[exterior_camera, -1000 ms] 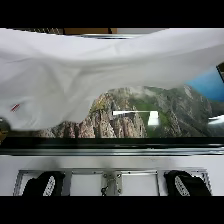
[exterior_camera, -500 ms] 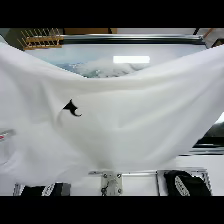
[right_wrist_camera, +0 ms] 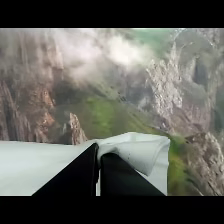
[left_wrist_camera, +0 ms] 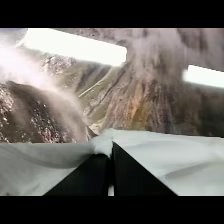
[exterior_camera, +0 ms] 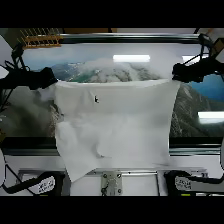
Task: Fold the clothes and pants, and hang the long-sleeved shirts on hangers.
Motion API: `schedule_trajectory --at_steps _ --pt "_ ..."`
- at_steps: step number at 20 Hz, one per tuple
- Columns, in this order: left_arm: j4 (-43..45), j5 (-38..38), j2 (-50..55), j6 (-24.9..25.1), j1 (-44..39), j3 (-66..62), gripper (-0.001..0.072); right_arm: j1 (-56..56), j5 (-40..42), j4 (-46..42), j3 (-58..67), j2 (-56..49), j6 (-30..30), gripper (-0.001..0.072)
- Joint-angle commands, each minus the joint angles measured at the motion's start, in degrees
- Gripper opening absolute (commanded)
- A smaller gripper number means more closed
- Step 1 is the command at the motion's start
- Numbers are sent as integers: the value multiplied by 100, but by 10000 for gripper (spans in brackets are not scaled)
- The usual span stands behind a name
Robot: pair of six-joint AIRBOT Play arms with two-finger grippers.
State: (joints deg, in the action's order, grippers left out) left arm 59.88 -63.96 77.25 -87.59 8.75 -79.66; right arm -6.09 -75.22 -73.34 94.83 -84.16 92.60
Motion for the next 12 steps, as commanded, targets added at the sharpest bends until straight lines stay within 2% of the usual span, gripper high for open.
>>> schedule_trajectory --at_steps 1,6,9,12 --pt "-120 540 1399 79 -92 -289 7 92 975 109 11 -1279 -111 5" --pt "-133 525 2343 76 -103 -1388 7 101 2017 348 11 -1515 46 6" --pt "-103 380 2319 76 17 -1580 7 44 1928 175 -9 -1346 46 5" --pt "-87 555 1899 103 111 -981 7 55 1934 -308 -470 -944 179 5"
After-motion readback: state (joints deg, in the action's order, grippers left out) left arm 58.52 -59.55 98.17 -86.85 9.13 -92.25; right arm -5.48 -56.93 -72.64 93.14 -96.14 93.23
